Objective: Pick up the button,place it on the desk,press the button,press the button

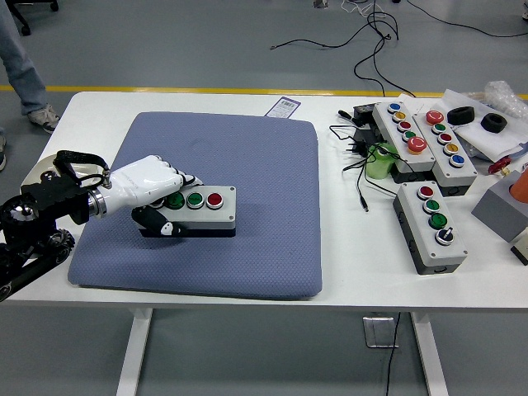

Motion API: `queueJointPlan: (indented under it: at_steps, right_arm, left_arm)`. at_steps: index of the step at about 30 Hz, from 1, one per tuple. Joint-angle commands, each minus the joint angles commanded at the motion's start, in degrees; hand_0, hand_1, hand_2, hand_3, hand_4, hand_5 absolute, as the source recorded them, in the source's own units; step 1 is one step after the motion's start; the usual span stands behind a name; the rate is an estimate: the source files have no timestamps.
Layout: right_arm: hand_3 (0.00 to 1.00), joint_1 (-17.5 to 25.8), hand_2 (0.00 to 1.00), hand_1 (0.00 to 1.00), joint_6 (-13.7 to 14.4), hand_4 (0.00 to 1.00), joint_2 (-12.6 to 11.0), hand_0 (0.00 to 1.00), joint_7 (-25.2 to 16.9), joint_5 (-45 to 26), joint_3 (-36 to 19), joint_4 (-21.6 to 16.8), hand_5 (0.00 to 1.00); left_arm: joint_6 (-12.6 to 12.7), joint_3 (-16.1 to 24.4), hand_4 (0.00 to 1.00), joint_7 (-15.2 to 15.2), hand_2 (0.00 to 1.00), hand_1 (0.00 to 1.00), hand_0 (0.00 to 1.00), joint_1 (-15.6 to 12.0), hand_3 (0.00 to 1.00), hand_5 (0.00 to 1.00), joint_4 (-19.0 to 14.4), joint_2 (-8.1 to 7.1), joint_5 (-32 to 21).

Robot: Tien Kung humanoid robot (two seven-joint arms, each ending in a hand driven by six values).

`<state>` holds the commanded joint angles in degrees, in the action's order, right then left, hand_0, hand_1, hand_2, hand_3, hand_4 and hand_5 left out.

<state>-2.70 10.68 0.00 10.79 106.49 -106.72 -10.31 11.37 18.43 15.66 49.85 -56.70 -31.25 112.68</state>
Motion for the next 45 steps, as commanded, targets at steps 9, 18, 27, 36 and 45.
queueJointPlan:
  at_steps: [9,18,27,36,45]
  right_arm:
    - [0.626,-0.2,0.710,0.660,0.1,0.305,0.0,0.539,-0.2,0.2,-0.4,0.0,0.152]
    - [0.626,-0.2,0.709,0.660,0.1,0.305,0.0,0.537,-0.2,0.4,-0.7,0.0,0.152]
    - [0.626,-0.2,0.709,0.660,0.1,0.305,0.0,0.537,-0.2,0.4,-1.0,0.0,0.152]
    - [0.626,-0.1,0.709,0.660,0.1,0.304,0.0,0.536,-0.2,0.7,-1.4,0.0,0.152]
    - [0.626,0.0,0.708,0.659,0.1,0.305,0.0,0.536,0.1,0.8,-1.3,0.0,0.152]
  left_arm:
    - [-3.1,0.2,0.963,-1.2,0.881,0.806,0.733,0.3,0.812,0.457,-0.8,-0.28,-0.6]
    - [-7.8,7.7,0.964,-4.8,0.998,0.998,0.998,-1.5,0.998,0.494,-6.3,-1.45,0.6]
    - [-14.3,19.6,0.954,-12.0,0.998,0.998,0.998,-6.4,0.998,0.537,-16.8,-2.59,4.4]
    - [-14.3,27.5,0.799,-24.6,0.069,0.002,0.071,-11.1,0.781,0.813,-30.7,-4.51,7.9]
    - [-16.4,27.8,0.711,-36.4,0.002,0.002,0.002,-14.5,0.622,0.998,-40.9,-6.06,1.4]
